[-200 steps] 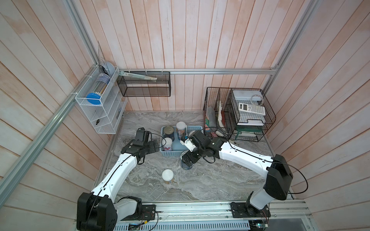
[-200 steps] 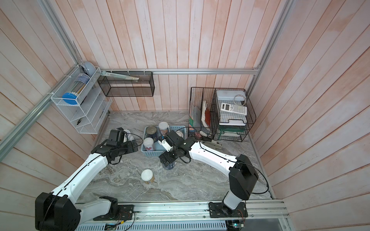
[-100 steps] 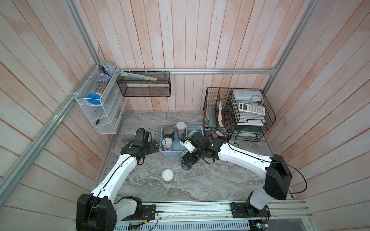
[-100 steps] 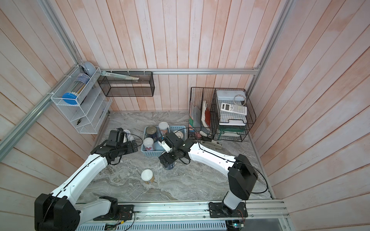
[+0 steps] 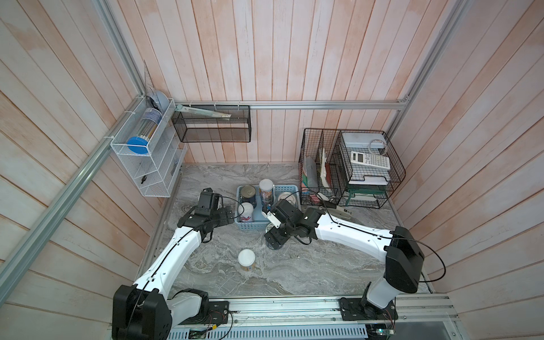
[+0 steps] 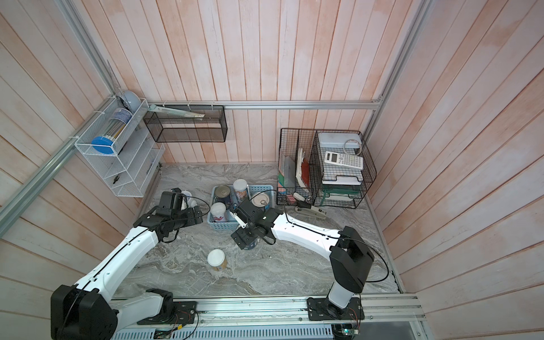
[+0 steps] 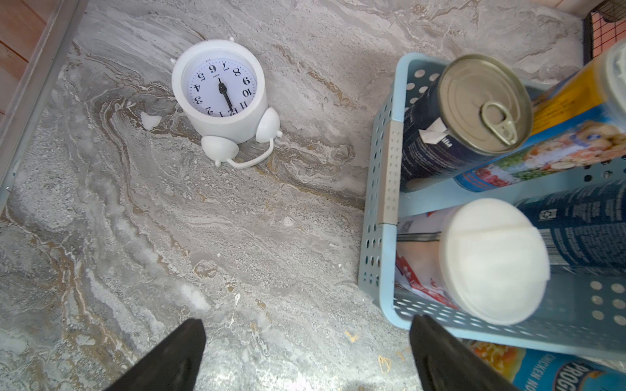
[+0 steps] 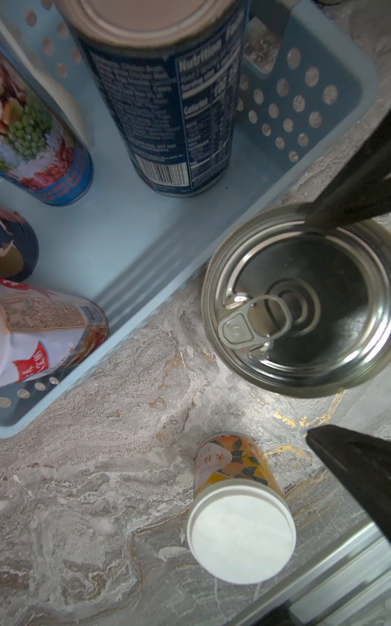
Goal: Put the canned food in the basket
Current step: Pick up the canned food from the center of the board.
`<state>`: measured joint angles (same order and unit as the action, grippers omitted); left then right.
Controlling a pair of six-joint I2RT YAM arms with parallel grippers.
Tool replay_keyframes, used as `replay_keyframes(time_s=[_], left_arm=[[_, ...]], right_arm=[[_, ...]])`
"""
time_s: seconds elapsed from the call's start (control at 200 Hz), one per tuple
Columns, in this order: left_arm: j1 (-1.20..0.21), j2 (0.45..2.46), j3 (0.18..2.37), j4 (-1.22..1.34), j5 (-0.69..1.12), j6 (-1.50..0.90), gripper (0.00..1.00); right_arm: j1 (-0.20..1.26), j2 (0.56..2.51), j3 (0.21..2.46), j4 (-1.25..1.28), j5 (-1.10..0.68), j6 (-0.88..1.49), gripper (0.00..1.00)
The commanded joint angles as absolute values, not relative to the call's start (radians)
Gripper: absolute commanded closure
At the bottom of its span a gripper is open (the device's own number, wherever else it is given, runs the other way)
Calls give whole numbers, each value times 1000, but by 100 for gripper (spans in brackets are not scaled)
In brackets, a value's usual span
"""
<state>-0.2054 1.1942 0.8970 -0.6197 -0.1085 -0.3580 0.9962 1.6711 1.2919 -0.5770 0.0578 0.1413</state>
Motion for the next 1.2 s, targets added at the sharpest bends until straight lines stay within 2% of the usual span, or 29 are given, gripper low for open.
replay_keyframes(time_s=[0.0,0.655,1.195], left_arm=[[-200,1181,881,-600,-107,-337,0],[-200,1185,877,-595,-103,-332,0],[-200,1201,877,-592,-100,-328,0]], right_arm=[[1012,1678,1302,-590,147,118,2],[1023,1756,1301,-604,223,112,2],[1052,1728,1307,-602,390,109,2]])
